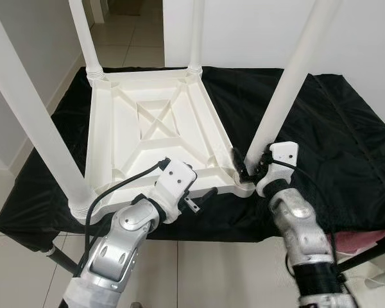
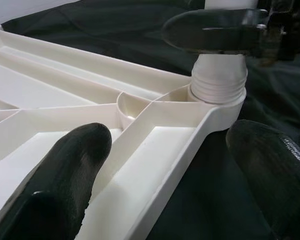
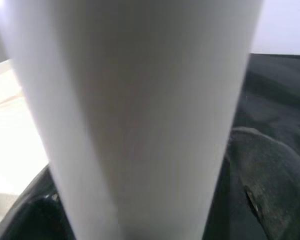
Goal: Building children table
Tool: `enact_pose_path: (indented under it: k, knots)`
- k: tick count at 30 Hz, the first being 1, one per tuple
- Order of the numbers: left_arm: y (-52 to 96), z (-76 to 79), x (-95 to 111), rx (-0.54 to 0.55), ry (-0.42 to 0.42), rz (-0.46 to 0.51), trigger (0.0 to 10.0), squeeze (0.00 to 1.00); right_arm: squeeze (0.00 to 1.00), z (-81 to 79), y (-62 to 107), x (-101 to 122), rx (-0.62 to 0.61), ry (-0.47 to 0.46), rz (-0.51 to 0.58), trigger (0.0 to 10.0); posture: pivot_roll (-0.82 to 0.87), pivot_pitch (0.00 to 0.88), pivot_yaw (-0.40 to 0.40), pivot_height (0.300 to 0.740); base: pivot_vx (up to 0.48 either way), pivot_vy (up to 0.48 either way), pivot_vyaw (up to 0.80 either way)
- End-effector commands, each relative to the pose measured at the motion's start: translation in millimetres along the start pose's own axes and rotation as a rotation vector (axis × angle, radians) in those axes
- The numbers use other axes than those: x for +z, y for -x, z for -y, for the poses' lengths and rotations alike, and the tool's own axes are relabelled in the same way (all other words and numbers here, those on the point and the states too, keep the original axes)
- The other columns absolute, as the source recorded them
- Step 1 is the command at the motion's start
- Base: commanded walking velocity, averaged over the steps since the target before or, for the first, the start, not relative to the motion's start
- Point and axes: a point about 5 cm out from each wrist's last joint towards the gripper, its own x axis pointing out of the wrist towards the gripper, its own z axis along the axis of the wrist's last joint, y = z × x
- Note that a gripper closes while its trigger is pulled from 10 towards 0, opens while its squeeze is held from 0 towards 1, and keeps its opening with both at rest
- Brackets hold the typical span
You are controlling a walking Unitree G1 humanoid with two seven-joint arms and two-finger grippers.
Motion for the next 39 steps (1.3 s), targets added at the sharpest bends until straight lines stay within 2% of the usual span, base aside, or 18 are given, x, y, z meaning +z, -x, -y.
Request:
enact_pose_path:
  k: [1, 5, 10, 11, 13, 14, 15, 16, 17, 18, 19, 20, 30, 31, 33, 34, 35, 39]
  knots:
    - [-1.9, -1.5, -3, 0.028, -0.004, -0.011, 10.0, 0.00, 0.00, -3.8, -1.7, -3, 0.113, 0.010, -0.008, 10.0, 0.00, 0.038, -0.007, 0.740, 0.000, 0.000, 0.00]
    - [-4.0, -3.2, -2, 0.031, -0.007, -0.009, 10.0, 0.00, 0.00, -2.9, -5.2, -5, 0.240, 0.052, -0.026, 10.0, -0.01, 0.038, -0.002, 0.740, 0.000, 0.000, 0.00]
    - [-6.1, -4.3, -1, 0.031, -0.010, -0.004, 10.0, 0.00, 0.00, -3.6, -8.6, -8, 0.333, 0.050, -0.051, 10.0, -0.01, 0.032, -0.001, 0.740, 0.000, 0.000, 0.00]
    - [-6.8, -4.8, 0, 0.031, -0.012, 0.000, 10.0, 0.00, 0.00, -3.7, -9.8, -10, 0.359, 0.063, -0.060, 8.7, -0.01, 0.030, 0.001, 0.740, 0.000, 0.000, 0.00]
    - [-7.3, -5.1, 1, 0.031, -0.014, 0.003, 10.0, 0.00, 0.00, -3.6, -10.6, -11, 0.374, 0.075, -0.066, 8.7, -0.01, 0.030, 0.001, 0.740, 0.000, 0.000, 0.00]
    - [-8.0, -5.3, 1, 0.030, -0.015, 0.005, 10.0, 0.00, 0.00, -3.1, -10.9, -13, 0.395, 0.096, -0.075, 7.3, -0.01, 0.029, 0.001, 0.740, 0.000, 0.000, 0.00]
    - [-8.0, -5.3, 1, 0.030, -0.015, 0.005, 10.0, 0.00, 0.00, -3.1, -10.9, -13, 0.395, 0.096, -0.075, 7.3, -0.01, 0.029, 0.001, 0.740, 0.000, 0.000, 0.00]
    - [-8.3, -5.3, 2, 0.029, -0.017, 0.007, 10.0, 0.00, 0.00, -2.3, -10.8, -15, 0.404, 0.110, -0.084, 5.6, -0.01, 0.028, 0.003, 0.740, 0.000, 0.000, 0.00]
    - [-8.3, -5.3, 2, 0.029, -0.017, 0.007, 10.0, 0.00, 0.00, -2.3, -10.8, -15, 0.404, 0.110, -0.084, 5.6, -0.01, 0.028, 0.003, 0.740, 0.000, 0.000, 0.00]
    - [-8.5, -5.1, 2, 0.027, -0.016, 0.008, 10.0, 0.00, 0.00, -1.4, -10.4, -17, 0.415, 0.114, -0.089, 2.3, -0.01, 0.027, 0.003, 0.740, 0.000, 0.000, 0.00]
    - [-8.7, -4.8, 2, 0.026, -0.015, 0.010, 10.0, 0.00, 0.00, -0.3, -9.5, -19, 0.424, 0.115, -0.096, 2.3, -0.01, 0.029, 0.003, 0.740, 0.000, 0.000, 0.00]
    - [-8.7, -4.4, 2, 0.025, -0.015, 0.011, 10.0, 0.00, 0.00, 1.7, -8.5, -21, 0.426, 0.114, -0.104, 0.0, -0.01, 0.030, 0.001, 0.740, 0.000, 0.000, 0.00]
    - [-9.4, -5.1, 2, 0.030, -0.012, 0.013, 10.0, 0.00, 0.00, 11.6, -3.7, -30, 0.407, 0.110, -0.133, 0.0, 0.00, 0.028, -0.009, 0.740, 0.000, 0.000, 0.00]
    - [-9.2, -5.5, 2, 0.033, -0.009, 0.012, 10.0, 0.00, 0.00, 13.0, -3.9, -30, 0.393, 0.108, -0.133, 3.5, 0.00, 0.028, -0.011, 0.740, 0.000, 0.000, 0.00]
    - [-9.1, -5.8, 2, 0.036, -0.007, 0.012, 10.0, 0.00, 0.00, 13.8, -4.1, -30, 0.384, 0.106, -0.132, 3.5, 0.00, 0.028, -0.011, 0.740, 0.000, 0.000, 0.00]
    - [-8.8, -5.4, 1, 0.039, -0.005, 0.012, 10.0, 0.00, 0.00, 17.5, -6.4, -30, 0.322, 0.113, -0.148, 10.0, 0.00, 0.032, -0.016, 0.740, 0.000, 0.000, 0.00]
    - [-8.8, -5.4, 1, 0.039, -0.005, 0.012, 10.0, 0.00, 0.00, 17.5, -6.4, -30, 0.322, 0.113, -0.148, 10.0, 0.00, 0.032, -0.016, 0.740, 0.000, 0.000, 0.00]
    - [-8.5, -4.1, 1, 0.041, -0.001, 0.013, 10.0, 0.00, 0.00, 22.8, -10.1, -27, 0.197, 0.102, -0.144, 10.0, 0.00, 0.035, -0.024, 0.740, 0.000, 0.000, 0.00]
